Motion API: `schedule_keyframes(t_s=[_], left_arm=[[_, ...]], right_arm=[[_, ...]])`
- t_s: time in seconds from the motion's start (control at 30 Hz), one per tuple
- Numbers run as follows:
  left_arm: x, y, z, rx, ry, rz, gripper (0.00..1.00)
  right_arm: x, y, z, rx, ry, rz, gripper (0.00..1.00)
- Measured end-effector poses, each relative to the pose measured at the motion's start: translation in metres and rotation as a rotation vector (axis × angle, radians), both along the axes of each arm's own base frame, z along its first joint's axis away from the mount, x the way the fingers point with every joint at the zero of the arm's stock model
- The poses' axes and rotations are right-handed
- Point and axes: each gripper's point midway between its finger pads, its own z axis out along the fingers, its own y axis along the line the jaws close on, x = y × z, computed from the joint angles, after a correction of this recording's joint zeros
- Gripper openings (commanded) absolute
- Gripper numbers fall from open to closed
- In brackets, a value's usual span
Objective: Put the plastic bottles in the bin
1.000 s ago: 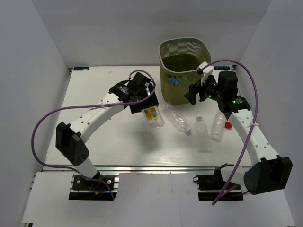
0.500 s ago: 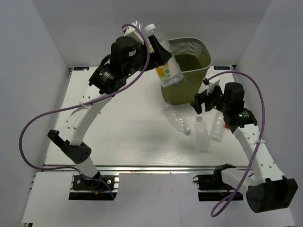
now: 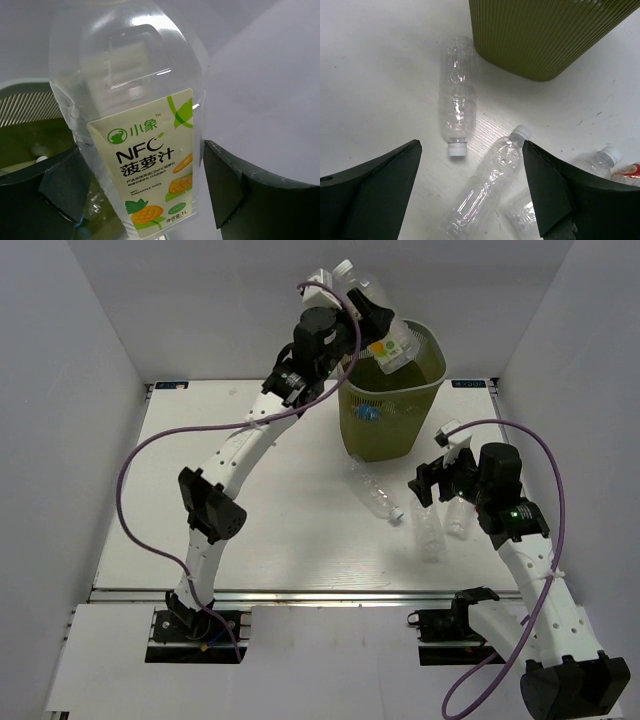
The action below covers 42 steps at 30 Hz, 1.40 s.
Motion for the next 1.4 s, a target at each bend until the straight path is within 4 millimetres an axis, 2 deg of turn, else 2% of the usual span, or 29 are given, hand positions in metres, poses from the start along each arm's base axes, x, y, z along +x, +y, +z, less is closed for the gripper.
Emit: schedule_keyframes(t_s=[0.07,0.1,0.13,0.17,0.27,0.4,0.57,0.7,0.73,0.83,0.9,0.97,1.03,1.13,1.2,1.27,1.33,1.4], left_arm=[[0.017,-0.005,-0.025,0.013,0.034,0.022,0.40],[0.024,-0.005,-0.037,0.021,0.052,0.034,0.69],[0.029,-0.005,-0.048,0.032,0.068,0.047,0.89],[0.034,-0.003,-0.058,0.044,0.088,0.057,1.00],[0.041,0.005,-0.071,0.065,0.115,0.086,1.00],[0.046,0.013,-0.063,0.052,0.095,0.102,1.00],[0.047,0.019,-0.055,0.041,0.080,0.111,1.00],[0.040,0.024,-0.051,0.045,0.078,0.109,1.00],[0.036,0.027,-0.049,0.053,0.075,0.109,1.00],[0.022,0.035,-0.033,0.101,0.035,0.108,1.00],[0.004,0.048,-0.018,0.162,0.009,0.106,1.00],[-0.027,0.068,-0.010,0.220,0.012,0.095,1.00],[-0.072,0.095,-0.007,0.257,0.010,0.071,1.00],[-0.149,0.143,-0.021,0.268,0.031,0.033,1.00],[-0.189,0.168,-0.043,0.255,0.071,0.013,0.98],[-0.214,0.181,-0.068,0.253,0.134,-0.011,0.97],[-0.222,0.179,-0.102,0.278,0.219,-0.043,0.97],[-0.223,0.173,-0.147,0.338,0.337,-0.072,0.96]], right_arm=[[-0.005,-0.001,-0.003,-0.002,0.008,0.000,0.90],[-0.006,-0.001,-0.004,-0.003,0.011,-0.001,0.90],[-0.007,-0.002,-0.004,-0.005,0.011,-0.002,0.90],[-0.007,-0.002,-0.005,-0.006,0.013,-0.004,0.90],[-0.008,-0.005,-0.012,-0.009,0.052,-0.023,0.90],[-0.007,-0.007,-0.030,-0.015,0.136,-0.040,0.90],[-0.009,-0.008,-0.039,-0.013,0.182,-0.046,0.90],[-0.009,-0.008,-0.039,-0.011,0.184,-0.050,0.90],[-0.009,-0.009,-0.039,-0.011,0.187,-0.052,0.88],[-0.012,-0.012,-0.044,-0.008,0.216,-0.074,0.88],[-0.013,-0.014,-0.050,-0.006,0.250,-0.089,0.86],[-0.013,-0.015,-0.058,-0.009,0.292,-0.098,0.86],[-0.014,-0.016,-0.070,-0.012,0.341,-0.110,0.85],[-0.013,-0.018,-0.092,-0.028,0.425,-0.130,0.83],[-0.015,-0.020,-0.113,-0.046,0.499,-0.151,0.82],[-0.017,-0.022,-0.129,-0.061,0.561,-0.166,0.82],[-0.017,-0.025,-0.142,-0.076,0.612,-0.182,0.80],[-0.017,-0.028,-0.152,-0.089,0.652,-0.201,0.80]])
